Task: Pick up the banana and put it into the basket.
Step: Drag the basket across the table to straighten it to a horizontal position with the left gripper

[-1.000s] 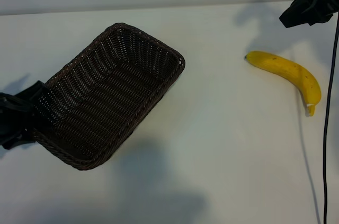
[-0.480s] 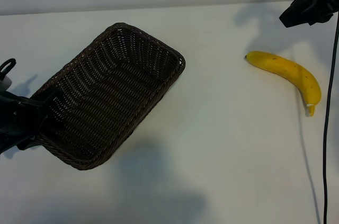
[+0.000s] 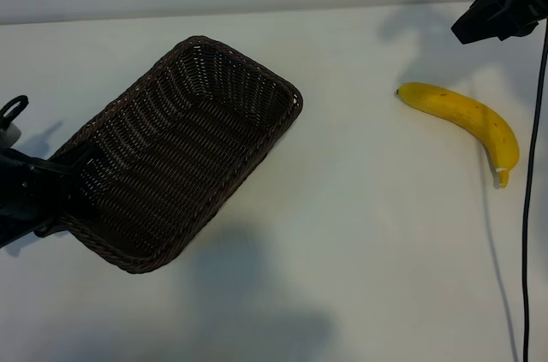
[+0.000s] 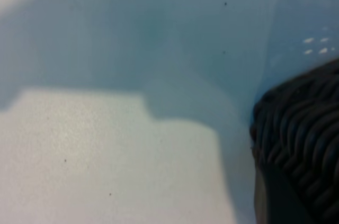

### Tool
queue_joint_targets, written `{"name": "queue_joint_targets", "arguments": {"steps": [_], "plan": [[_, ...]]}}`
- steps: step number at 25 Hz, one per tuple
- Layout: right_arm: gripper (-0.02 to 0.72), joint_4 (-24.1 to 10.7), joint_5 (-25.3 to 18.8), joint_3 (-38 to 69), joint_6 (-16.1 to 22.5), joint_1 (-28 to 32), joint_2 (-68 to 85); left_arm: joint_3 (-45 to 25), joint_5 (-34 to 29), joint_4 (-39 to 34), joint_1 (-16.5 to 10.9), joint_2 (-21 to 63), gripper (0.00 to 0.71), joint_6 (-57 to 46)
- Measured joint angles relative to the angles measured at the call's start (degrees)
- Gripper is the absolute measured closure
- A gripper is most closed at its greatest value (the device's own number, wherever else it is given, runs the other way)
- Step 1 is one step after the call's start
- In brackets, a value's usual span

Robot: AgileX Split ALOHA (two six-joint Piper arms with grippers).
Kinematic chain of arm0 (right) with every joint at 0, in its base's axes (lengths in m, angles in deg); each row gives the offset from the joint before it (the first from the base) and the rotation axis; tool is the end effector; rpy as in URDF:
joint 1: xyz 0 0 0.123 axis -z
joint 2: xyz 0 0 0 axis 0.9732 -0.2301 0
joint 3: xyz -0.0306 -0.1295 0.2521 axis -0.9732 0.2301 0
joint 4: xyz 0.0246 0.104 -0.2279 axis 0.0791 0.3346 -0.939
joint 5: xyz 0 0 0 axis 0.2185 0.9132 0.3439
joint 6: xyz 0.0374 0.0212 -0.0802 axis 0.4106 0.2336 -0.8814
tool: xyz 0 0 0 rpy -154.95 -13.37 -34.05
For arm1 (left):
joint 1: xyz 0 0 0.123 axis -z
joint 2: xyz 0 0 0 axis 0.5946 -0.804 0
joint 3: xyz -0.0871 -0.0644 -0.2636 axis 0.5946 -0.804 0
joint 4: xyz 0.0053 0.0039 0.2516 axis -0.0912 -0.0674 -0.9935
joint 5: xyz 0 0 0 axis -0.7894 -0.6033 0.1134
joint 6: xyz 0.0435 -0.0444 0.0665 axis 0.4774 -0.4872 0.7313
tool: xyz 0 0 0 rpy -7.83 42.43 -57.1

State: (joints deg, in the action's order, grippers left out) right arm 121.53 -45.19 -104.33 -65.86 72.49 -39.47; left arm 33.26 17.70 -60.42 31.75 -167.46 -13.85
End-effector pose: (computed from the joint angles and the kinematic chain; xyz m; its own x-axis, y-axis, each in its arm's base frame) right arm 0.3366 0.0684 0.3287 -0.5739 -0.5782 -0.5799 -0.7578 0.6434 0.1084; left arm 0.2513 0.0024 0.1385 -0.7245 -0.6807 -0.1080 -0.6178 0.7109 -0.3360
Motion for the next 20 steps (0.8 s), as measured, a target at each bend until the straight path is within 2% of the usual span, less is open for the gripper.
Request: {"name": "queue_joint_targets", "arguments": {"steps": [8, 15, 20], "plan": [[0.283, 0.0, 0.0, 0.0, 0.0, 0.0, 0.0, 0.11, -0.95, 1.62, 0.0, -0.12, 0.504, 0.38], [0.283, 0.0, 0.0, 0.0, 0.05, 0.0, 0.0, 5.0, -8.81, 1.81, 0.0, 0.03, 0.504, 2.32], [0.283, 0.0, 0.0, 0.0, 0.05, 0.0, 0.0, 9.76, -12.33, 1.75, 0.0, 4.08, 0.504, 3.03]]}}
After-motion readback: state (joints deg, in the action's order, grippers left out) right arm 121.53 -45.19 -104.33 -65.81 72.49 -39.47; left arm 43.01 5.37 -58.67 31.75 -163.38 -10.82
